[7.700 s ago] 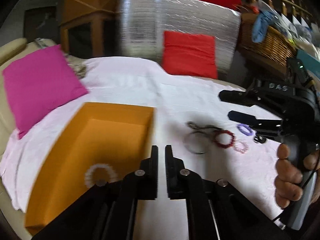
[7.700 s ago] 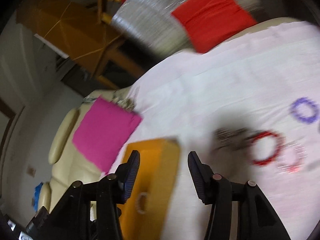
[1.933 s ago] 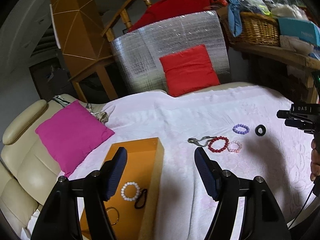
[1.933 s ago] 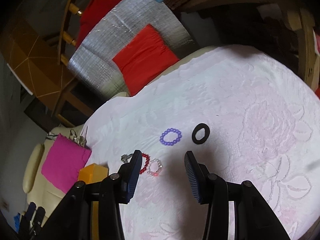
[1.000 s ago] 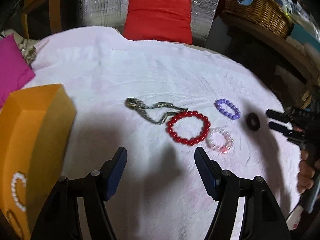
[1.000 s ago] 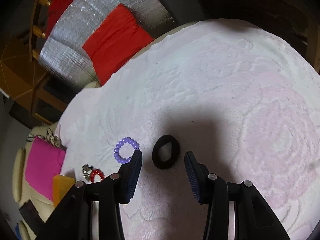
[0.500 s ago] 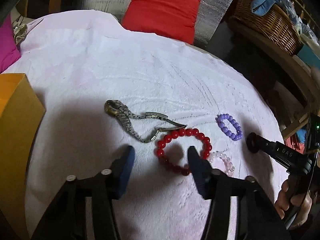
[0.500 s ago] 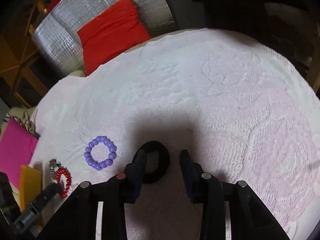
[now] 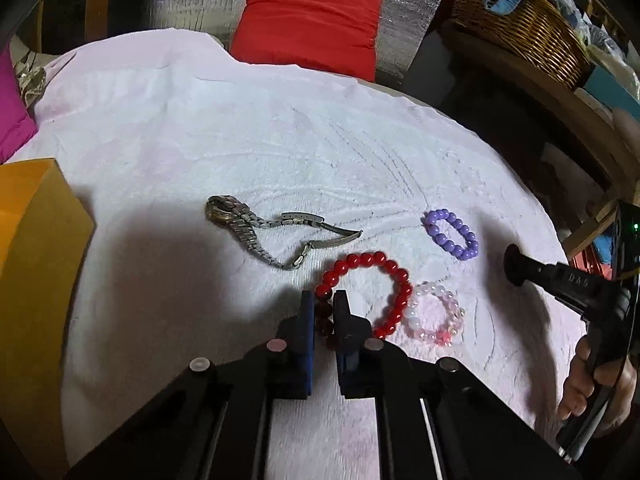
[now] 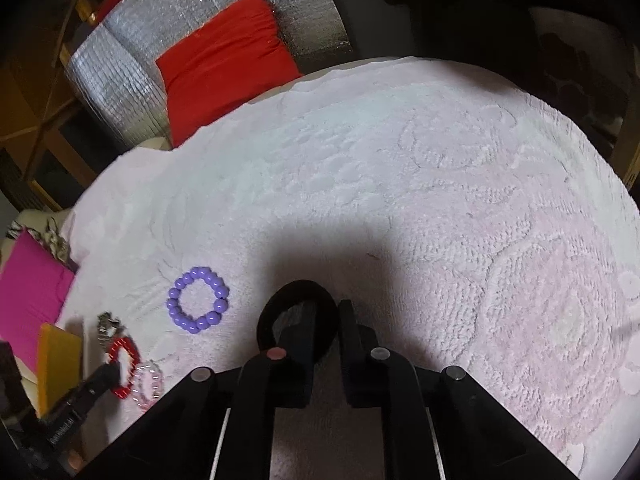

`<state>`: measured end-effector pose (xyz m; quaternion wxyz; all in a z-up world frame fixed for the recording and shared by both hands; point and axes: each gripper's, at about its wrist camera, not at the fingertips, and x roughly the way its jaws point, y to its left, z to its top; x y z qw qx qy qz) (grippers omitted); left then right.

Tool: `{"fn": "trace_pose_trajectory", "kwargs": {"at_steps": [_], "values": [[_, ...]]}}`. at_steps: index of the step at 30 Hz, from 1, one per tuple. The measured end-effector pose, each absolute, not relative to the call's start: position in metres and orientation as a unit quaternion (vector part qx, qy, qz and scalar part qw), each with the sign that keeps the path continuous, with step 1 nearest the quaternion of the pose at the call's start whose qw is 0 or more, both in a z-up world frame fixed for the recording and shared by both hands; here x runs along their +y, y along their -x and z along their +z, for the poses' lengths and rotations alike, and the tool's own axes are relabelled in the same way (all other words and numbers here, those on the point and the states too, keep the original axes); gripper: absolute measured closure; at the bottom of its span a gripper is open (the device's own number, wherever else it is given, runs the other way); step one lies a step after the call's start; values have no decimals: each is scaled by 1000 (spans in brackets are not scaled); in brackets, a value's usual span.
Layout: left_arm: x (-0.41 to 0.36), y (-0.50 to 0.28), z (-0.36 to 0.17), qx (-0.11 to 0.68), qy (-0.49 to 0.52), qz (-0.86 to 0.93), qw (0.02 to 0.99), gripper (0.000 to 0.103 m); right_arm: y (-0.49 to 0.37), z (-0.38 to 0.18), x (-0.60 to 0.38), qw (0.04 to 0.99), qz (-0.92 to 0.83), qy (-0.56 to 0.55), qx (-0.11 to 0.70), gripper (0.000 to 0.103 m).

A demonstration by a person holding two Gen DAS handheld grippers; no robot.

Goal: Organize jewelry
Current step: 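Grasp the red bead bracelet with the left gripper while the right gripper grasps a black ring, then carry red bracelet and black ring into the orange box and open both grippers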

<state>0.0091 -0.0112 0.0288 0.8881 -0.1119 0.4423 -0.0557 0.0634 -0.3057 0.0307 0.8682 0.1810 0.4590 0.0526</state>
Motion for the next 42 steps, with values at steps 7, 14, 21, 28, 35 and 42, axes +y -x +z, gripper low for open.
{"fn": "trace_pose_trajectory", "kwargs": {"at_steps": [7, 14, 21, 28, 35, 42], "values": [[-7, 13, 54, 419, 97, -58, 901, 94, -54, 43, -318, 861, 72, -230, 448, 92], [-3, 37, 75, 401, 77, -55, 911, 94, -39, 61, -298, 862, 105, -232, 438, 92], [8, 58, 88, 389, 86, -43, 916, 94, -21, 78, -256, 869, 144, -193, 432, 92], [24, 95, 118, 347, 100, -34, 932, 94, 17, 79, -217, 877, 149, -153, 430, 92], [40, 146, 161, 295, 88, -31, 951, 94, 66, 105, -168, 887, 150, -93, 427, 92], [98, 204, 210, 230, 111, -1, 967, 94, 94, 161, -99, 898, 184, -48, 396, 92]]}}
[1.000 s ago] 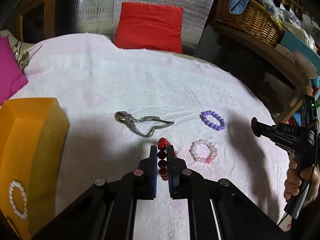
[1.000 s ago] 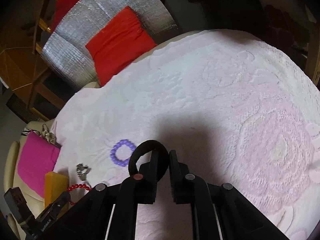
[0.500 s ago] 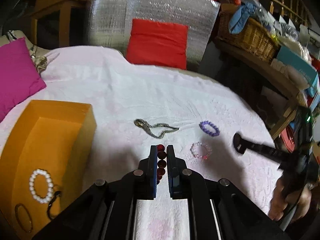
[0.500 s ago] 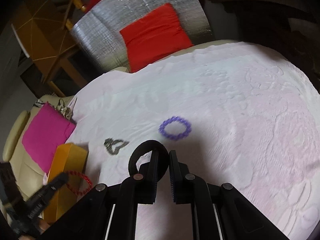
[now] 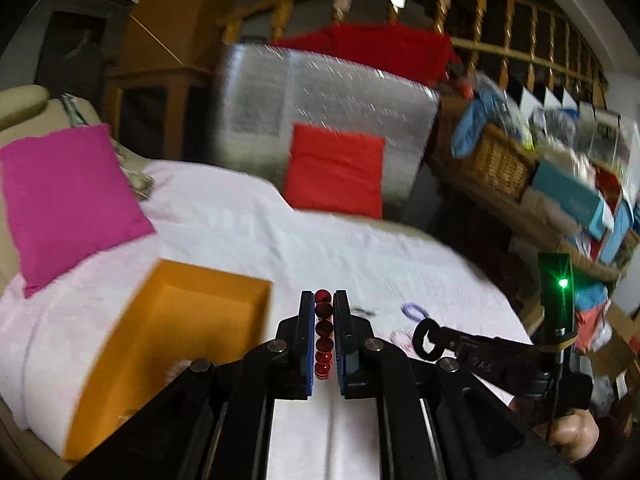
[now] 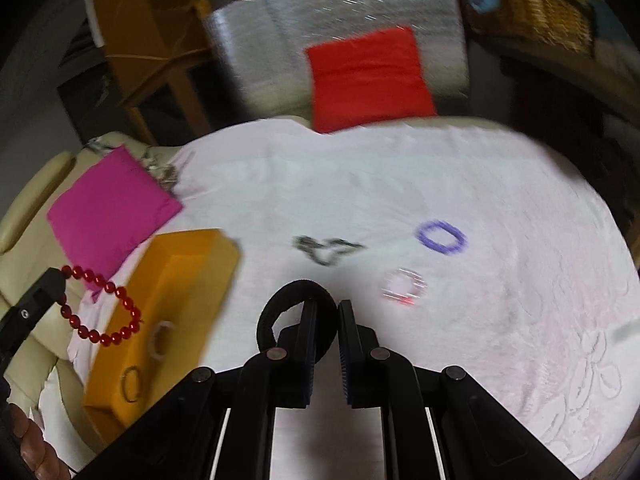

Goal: Organize jewelry
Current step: 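Carry red bracelet and black ring into the orange box and open both grippers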

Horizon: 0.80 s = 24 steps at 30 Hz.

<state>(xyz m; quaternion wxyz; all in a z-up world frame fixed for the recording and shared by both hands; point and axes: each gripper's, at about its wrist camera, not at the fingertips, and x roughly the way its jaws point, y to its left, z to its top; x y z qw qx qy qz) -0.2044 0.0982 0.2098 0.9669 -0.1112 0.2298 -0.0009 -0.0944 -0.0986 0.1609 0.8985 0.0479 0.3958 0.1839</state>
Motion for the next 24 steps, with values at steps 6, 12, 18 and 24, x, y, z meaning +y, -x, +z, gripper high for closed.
{"fn": "trace_pose_trajectory", "kwargs": {"at_steps": [6, 12, 18, 24], "values": [[142, 238, 224, 203, 118, 37, 971, 94, 118, 186, -24, 894, 235, -25, 381, 92], [183, 256, 212, 209, 126, 71, 967, 94, 120, 182, 33, 880, 265, -29, 394, 92], [217, 260, 185, 235, 133, 105, 957, 94, 114, 158, 73, 863, 281, -18, 419, 92], [234, 251, 152, 272, 134, 129, 944, 94, 98, 132, 107, 849, 286, -7, 444, 92]]}}
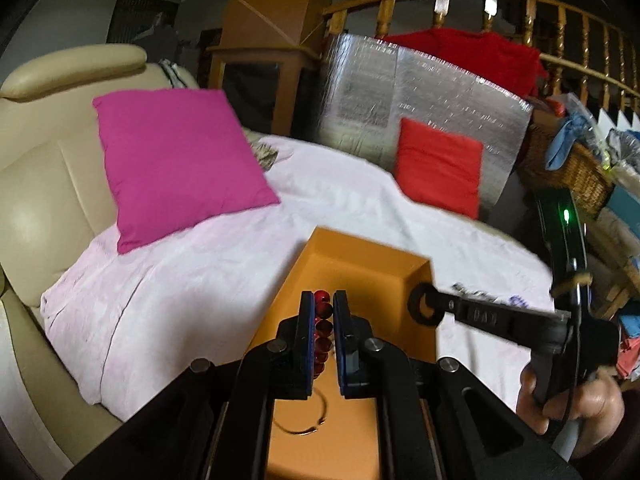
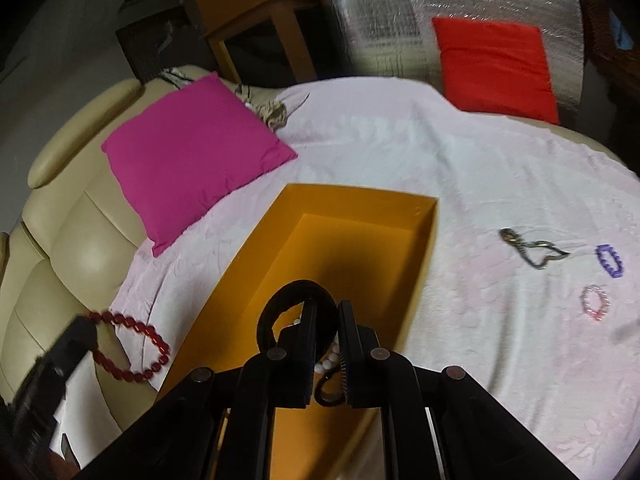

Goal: Organize jewelry
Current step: 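Carry red bracelet and black ring into the orange box and open both grippers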

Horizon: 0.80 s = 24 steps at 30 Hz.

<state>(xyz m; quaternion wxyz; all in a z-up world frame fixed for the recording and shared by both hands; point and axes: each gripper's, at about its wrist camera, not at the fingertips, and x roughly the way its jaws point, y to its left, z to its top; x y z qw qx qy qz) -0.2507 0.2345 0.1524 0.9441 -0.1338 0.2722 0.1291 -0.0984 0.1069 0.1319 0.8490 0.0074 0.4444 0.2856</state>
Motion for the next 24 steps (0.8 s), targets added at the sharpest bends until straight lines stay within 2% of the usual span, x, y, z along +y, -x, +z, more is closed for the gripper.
{"fn": "trace_pose_trajectory", "kwargs": {"at_steps": [24], "values": [[248, 223, 86, 360, 105, 186, 908, 94, 53, 76, 176, 824, 267, 65, 496, 90]]}}
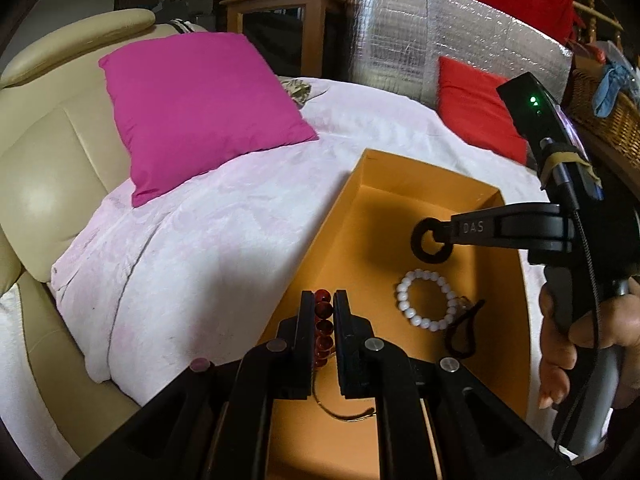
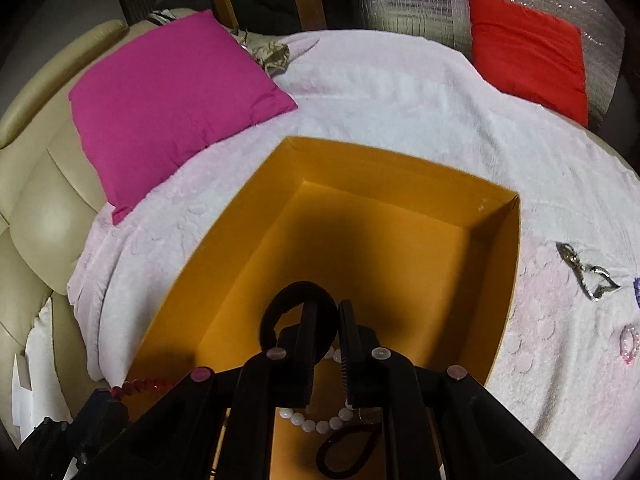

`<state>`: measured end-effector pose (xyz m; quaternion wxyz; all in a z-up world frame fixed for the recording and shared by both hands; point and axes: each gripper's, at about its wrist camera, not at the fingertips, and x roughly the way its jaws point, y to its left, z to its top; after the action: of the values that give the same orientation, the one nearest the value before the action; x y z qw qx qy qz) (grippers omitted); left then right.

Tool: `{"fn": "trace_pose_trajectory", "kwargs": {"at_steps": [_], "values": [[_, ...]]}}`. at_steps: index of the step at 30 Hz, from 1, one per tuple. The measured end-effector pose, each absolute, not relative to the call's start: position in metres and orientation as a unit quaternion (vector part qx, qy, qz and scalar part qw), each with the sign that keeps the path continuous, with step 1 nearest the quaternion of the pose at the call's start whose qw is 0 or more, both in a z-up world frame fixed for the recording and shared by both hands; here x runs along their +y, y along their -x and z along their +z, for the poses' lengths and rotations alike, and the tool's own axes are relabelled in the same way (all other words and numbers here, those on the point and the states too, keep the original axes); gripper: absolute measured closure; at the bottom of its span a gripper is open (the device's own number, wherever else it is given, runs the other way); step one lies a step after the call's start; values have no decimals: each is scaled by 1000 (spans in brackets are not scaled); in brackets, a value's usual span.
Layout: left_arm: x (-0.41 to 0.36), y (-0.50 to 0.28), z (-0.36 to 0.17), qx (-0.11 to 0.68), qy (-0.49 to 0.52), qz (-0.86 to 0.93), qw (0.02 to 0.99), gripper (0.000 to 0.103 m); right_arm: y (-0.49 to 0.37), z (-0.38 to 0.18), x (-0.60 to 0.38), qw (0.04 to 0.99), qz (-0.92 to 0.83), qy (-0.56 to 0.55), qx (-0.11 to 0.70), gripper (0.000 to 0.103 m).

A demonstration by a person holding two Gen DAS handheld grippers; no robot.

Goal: Organize jewelry
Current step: 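Carry red bracelet and black ring into the orange box and open both grippers, then move both tools back toward the remaining jewelry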

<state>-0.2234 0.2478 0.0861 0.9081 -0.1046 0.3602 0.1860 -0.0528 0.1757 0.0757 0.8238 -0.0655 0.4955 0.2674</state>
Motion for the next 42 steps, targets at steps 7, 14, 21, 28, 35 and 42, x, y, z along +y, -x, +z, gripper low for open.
{"fn": "trace_pose_trajectory", "kwargs": {"at_steps": [7, 14, 21, 28, 35, 42], "values": [[241, 231, 105, 340, 78, 216, 912, 52, 55, 93, 163, 826, 279, 44, 488, 50], [221, 239, 137, 317, 58, 233, 918, 37, 62, 136, 118, 853, 274, 21, 444, 50], [170, 245, 179, 275, 8, 234, 933, 31, 68, 173, 41, 871, 264, -17, 414, 50], [100, 234, 208, 250, -39, 211, 944, 28, 66, 185, -69, 887, 234, -67, 394, 50], [37, 211, 218, 251, -81, 179, 948, 27, 57, 172, -161, 900, 183, -111, 379, 50], [-15, 185, 209, 267, -124, 152, 944, 27, 49, 151, -218, 901, 152, -156, 376, 50]]}}
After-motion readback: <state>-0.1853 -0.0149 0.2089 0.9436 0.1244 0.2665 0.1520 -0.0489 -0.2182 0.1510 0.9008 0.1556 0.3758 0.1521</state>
